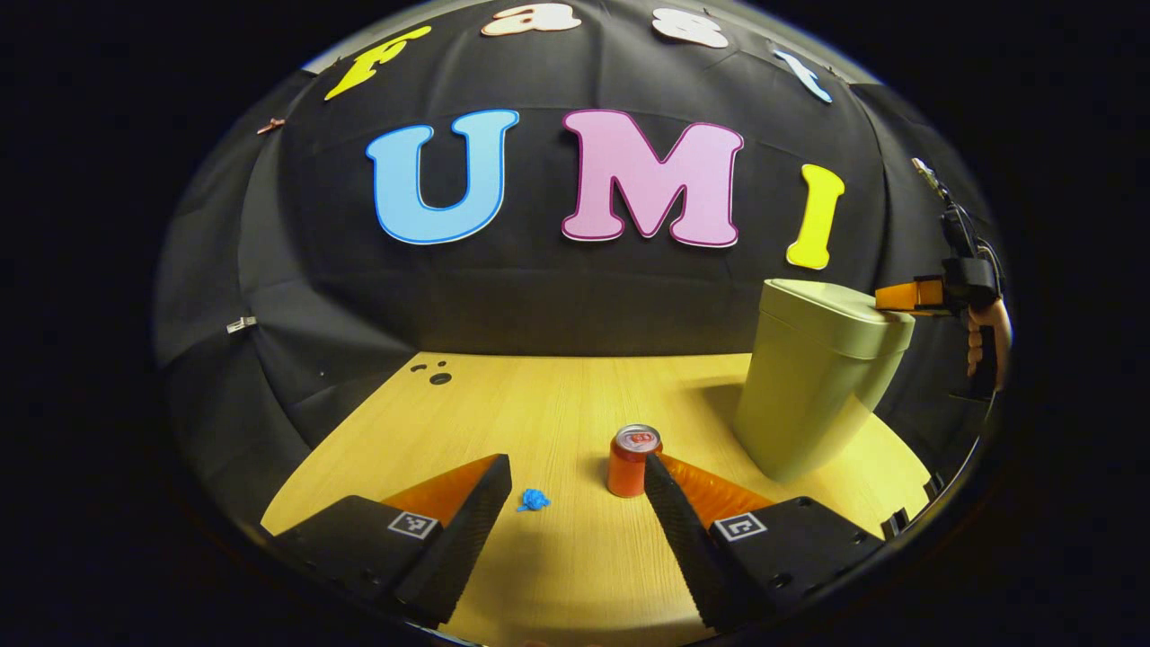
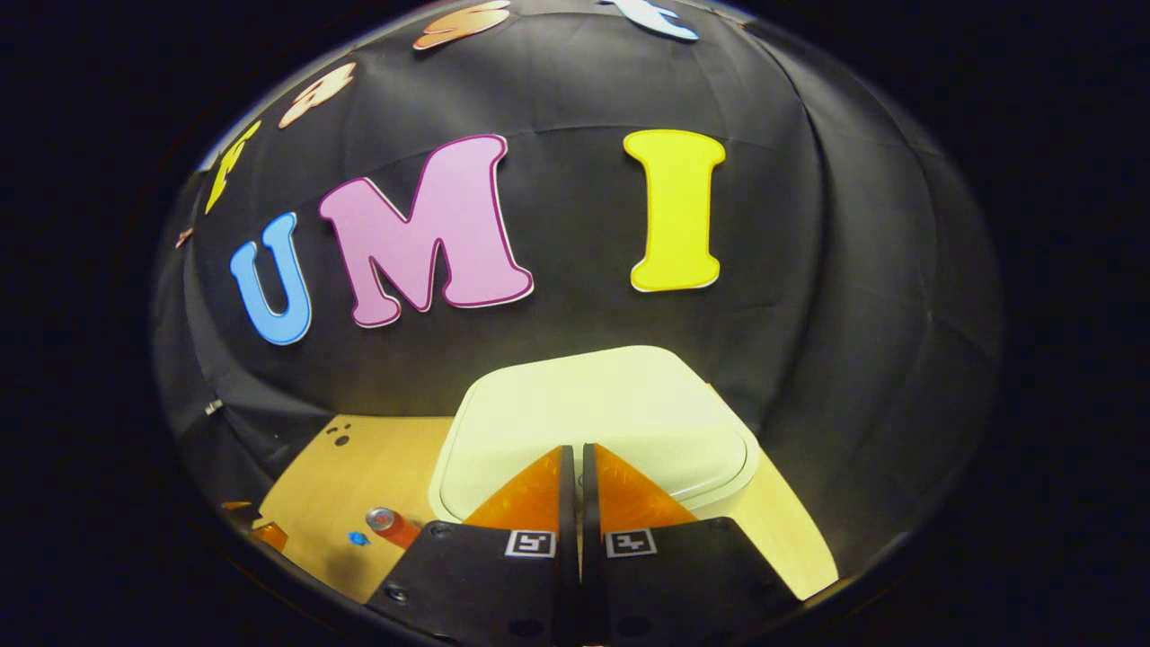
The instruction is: Press the lid of the desktop garbage bin to open it, pick up the crumpled paper on the desktop and throw it into the bin, then pick up the pop can on the desktop and drop it into the bin, and finally close the garbage bin lid.
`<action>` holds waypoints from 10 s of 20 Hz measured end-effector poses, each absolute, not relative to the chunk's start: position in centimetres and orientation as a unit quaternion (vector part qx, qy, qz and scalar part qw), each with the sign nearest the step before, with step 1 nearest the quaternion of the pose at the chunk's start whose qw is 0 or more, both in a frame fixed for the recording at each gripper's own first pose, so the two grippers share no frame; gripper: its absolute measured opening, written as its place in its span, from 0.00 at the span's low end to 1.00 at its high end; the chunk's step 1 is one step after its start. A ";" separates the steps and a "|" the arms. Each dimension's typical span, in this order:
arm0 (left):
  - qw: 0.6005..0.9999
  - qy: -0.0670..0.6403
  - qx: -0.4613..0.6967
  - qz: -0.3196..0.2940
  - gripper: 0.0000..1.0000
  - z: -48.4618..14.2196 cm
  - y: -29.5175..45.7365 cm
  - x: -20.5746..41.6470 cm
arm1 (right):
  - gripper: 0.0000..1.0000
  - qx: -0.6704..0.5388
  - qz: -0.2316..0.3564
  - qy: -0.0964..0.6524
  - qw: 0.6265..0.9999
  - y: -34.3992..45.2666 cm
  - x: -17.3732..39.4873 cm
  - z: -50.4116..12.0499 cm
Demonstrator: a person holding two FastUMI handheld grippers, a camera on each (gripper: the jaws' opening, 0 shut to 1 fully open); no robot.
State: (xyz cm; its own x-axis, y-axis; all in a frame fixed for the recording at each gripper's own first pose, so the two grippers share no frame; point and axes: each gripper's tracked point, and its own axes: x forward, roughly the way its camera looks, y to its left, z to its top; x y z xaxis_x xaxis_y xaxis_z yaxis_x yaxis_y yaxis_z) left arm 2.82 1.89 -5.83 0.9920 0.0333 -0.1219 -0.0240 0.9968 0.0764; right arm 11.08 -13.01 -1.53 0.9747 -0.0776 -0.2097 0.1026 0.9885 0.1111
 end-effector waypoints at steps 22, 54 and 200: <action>0.998 0.046 0.041 0.027 0.96 -5.8 3.8 -0.7 | 0.06 0.037 -0.098 0.020 0.994 -13.6 5.6 4.9; 0.986 0.163 0.026 -0.003 0.96 -14.8 7.6 12.8 | 0.98 -0.006 0.006 0.073 0.997 -5.3 -1.6 -1.0; 0.975 0.188 -0.060 0.102 0.96 -12.3 13.4 3.1 | 0.85 -0.105 0.260 0.183 0.942 20.9 21.3 -26.4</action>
